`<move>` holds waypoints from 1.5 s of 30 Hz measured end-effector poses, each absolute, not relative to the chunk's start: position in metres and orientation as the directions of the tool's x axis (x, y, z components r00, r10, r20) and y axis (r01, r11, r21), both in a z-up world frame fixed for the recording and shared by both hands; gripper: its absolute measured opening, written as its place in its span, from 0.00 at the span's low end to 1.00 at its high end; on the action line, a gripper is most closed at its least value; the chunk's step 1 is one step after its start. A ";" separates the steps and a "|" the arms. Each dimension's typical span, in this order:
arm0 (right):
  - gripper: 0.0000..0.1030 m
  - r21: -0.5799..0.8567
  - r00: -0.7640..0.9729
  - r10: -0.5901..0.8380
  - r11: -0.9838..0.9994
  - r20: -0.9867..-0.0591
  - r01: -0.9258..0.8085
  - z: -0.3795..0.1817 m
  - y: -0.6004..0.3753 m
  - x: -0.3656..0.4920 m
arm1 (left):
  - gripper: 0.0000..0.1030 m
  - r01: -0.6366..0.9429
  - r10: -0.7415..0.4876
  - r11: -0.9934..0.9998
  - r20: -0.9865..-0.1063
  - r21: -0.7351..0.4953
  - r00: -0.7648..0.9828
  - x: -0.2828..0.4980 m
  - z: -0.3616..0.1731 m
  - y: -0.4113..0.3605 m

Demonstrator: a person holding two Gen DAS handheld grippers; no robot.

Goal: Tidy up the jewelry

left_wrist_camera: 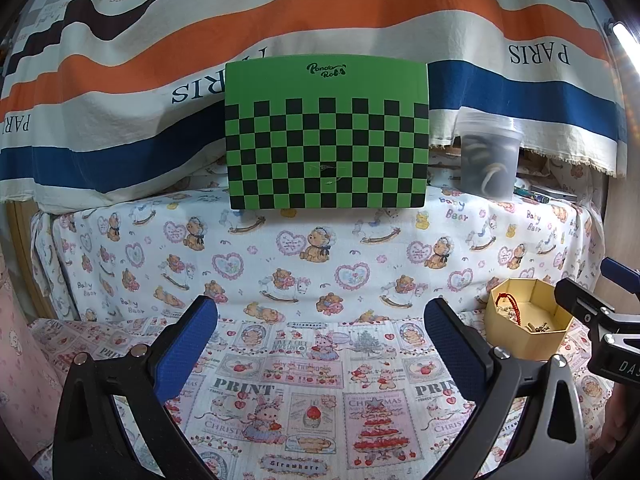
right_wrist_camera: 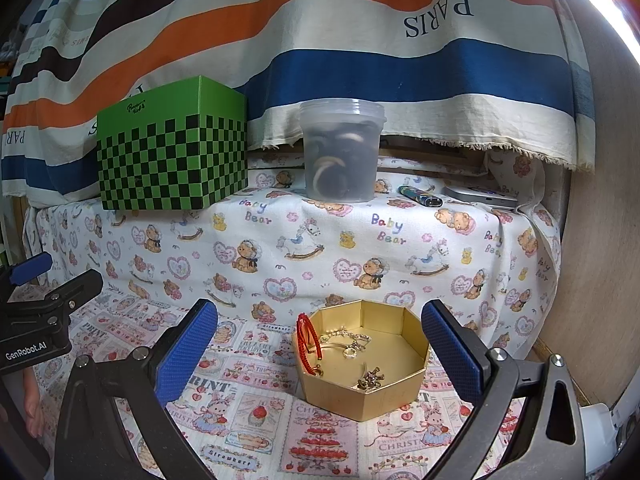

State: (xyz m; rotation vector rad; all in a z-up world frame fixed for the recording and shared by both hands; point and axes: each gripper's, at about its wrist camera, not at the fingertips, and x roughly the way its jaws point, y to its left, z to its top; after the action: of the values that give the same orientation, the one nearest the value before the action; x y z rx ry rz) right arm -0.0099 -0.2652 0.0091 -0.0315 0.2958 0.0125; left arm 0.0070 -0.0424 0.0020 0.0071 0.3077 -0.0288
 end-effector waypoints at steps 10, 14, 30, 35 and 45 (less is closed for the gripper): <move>1.00 -0.029 0.956 0.008 0.999 -0.292 -0.017 0.009 -0.265 -0.010 | 0.99 0.032 -0.028 0.999 -0.303 0.006 0.953 0.007 0.002 -0.042; 1.00 -0.029 0.956 0.008 0.999 -0.292 -0.017 0.009 -0.264 -0.010 | 1.00 0.030 -0.027 1.000 -0.303 0.004 0.953 0.007 0.002 -0.043; 1.00 -0.029 0.956 0.007 0.999 -0.292 -0.016 0.009 -0.264 -0.010 | 0.99 0.037 -0.033 0.999 -0.304 0.009 0.952 0.008 0.001 -0.043; 1.00 -0.029 0.956 0.007 0.999 -0.293 -0.017 0.009 -0.264 -0.009 | 1.00 0.040 -0.035 0.999 -0.304 0.010 0.952 0.008 0.001 -0.043; 1.00 -0.030 0.956 0.007 0.999 -0.293 -0.017 0.009 -0.264 -0.009 | 1.00 0.041 -0.035 0.999 -0.305 0.012 0.952 0.008 0.001 -0.043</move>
State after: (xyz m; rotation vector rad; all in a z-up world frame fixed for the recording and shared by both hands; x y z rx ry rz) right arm -0.0092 -0.2640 0.0088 -0.0321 0.2971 0.0121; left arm 0.0082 -0.0431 0.0009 0.0178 0.3094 -0.0385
